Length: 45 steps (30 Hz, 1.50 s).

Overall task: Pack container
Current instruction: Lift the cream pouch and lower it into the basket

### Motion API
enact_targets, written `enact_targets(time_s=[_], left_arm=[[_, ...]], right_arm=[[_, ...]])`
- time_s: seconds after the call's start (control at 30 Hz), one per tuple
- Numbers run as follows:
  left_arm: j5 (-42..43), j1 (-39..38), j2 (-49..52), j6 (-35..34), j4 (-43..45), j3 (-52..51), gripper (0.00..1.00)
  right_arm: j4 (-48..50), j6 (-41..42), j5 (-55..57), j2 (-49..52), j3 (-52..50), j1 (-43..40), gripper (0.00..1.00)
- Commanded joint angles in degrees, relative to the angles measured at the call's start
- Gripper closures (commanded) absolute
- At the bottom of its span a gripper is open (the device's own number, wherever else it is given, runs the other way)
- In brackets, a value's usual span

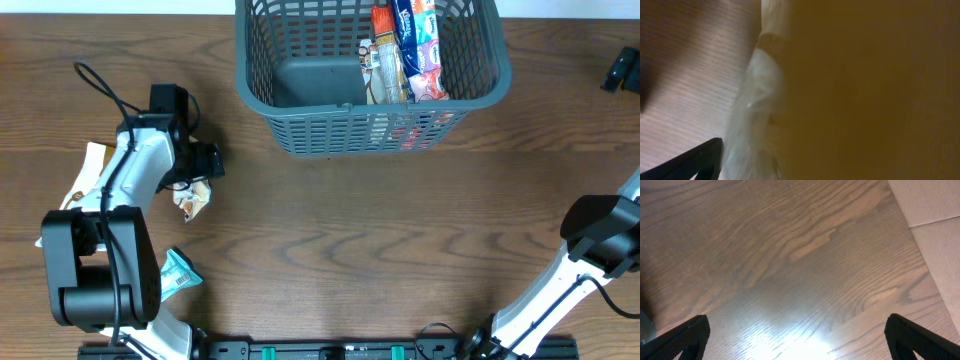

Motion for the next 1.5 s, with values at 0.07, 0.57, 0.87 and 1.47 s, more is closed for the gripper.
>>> enact_targets(time_s=[0.07,0.57,0.87,1.47], left_arm=[[0.2,0.1,0.7,1.0,3.8,-4.0,0.02],[0.2,0.1,0.6,-2.0,7.5,-7.1,0.94],[0.1,0.0,-10.9,-3.7,2.6,-0.8,0.94],[14.2,0.0,-45.8,-7.5,7.2,15.5,0.94]], right_arm=[[-0.1,0.8,0.0,-0.5,-0.2,-0.3,0.01],[-0.1,0.8,0.0,-0.5,-0.2,-0.3,0.01],[-0.1,0.8,0.0,-0.5,-0.2,-0.3,0.01],[-0.1,0.8,0.0,-0.5,-0.2,-0.4,0.01]])
